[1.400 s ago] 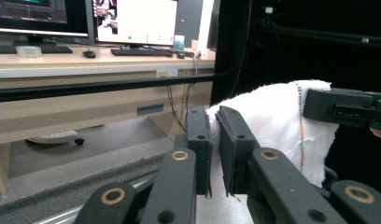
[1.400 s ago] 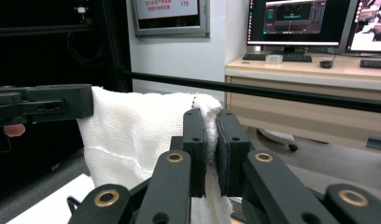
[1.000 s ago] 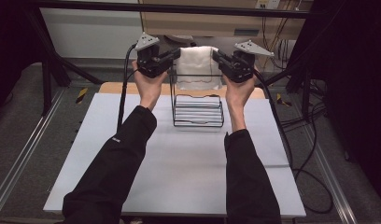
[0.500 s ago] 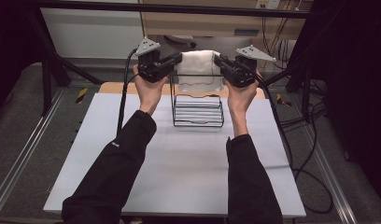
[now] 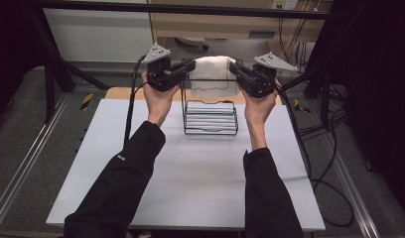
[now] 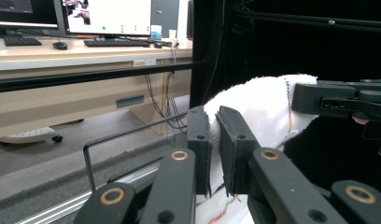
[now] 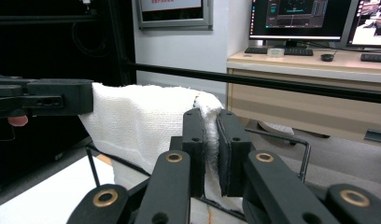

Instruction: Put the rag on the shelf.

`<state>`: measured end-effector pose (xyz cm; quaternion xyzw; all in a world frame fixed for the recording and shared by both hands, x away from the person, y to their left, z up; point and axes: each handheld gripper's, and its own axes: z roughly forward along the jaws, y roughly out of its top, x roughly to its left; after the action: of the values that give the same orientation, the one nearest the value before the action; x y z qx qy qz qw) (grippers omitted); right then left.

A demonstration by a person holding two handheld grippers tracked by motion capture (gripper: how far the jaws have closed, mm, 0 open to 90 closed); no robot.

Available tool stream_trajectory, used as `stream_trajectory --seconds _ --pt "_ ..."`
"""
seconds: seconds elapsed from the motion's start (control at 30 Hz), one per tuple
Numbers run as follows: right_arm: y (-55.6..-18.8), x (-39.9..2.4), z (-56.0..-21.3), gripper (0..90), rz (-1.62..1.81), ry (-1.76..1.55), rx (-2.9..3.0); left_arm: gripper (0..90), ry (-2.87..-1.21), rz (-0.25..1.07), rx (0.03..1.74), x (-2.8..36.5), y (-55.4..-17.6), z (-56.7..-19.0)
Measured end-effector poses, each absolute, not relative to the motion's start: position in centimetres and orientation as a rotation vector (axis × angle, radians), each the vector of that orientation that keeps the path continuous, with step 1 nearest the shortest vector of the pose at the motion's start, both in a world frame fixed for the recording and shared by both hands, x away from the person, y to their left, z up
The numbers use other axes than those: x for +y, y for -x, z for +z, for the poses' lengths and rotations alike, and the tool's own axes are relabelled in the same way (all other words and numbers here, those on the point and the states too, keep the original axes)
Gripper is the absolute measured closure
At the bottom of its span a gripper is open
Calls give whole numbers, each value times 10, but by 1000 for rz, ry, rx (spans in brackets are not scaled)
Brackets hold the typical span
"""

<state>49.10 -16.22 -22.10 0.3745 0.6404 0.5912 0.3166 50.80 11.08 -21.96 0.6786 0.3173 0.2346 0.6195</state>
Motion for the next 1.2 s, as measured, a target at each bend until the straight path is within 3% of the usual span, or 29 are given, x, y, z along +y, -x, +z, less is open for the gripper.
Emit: stream_trajectory --seconds 0.9,1.2 --pt "-468 -170 -248 829 1563 -936 1764 796 -1657 492 700 110 -485 -242" --pt "-467 -172 -255 830 1569 -924 1775 726 -1659 500 701 120 -479 -232"
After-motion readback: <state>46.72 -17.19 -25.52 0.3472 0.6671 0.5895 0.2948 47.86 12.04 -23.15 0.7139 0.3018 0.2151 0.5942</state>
